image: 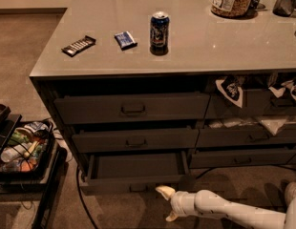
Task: Open bottom drawer
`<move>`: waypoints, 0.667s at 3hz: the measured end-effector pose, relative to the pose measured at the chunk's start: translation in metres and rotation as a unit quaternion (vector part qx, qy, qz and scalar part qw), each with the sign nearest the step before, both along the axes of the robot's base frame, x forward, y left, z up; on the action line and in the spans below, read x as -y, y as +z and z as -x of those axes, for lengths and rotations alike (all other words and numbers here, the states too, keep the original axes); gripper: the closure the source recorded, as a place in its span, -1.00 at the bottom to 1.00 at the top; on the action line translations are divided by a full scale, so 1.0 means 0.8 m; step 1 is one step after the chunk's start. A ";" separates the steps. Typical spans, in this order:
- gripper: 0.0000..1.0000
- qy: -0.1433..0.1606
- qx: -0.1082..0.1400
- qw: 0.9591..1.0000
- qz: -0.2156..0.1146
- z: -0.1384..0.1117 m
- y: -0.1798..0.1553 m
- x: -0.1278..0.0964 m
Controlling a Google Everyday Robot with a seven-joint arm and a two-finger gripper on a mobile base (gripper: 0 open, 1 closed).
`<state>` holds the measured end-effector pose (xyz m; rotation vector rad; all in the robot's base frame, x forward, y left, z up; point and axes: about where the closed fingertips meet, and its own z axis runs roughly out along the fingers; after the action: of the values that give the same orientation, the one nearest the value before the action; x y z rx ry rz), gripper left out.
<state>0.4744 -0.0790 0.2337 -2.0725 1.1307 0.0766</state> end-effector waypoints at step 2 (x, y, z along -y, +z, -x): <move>0.30 0.000 0.000 1.000 0.000 0.000 0.000 0.000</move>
Offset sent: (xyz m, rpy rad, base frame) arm 0.0000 0.0000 0.0000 0.0000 0.0000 0.0000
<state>0.4745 -0.0790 0.2337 -2.0725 1.1305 0.0765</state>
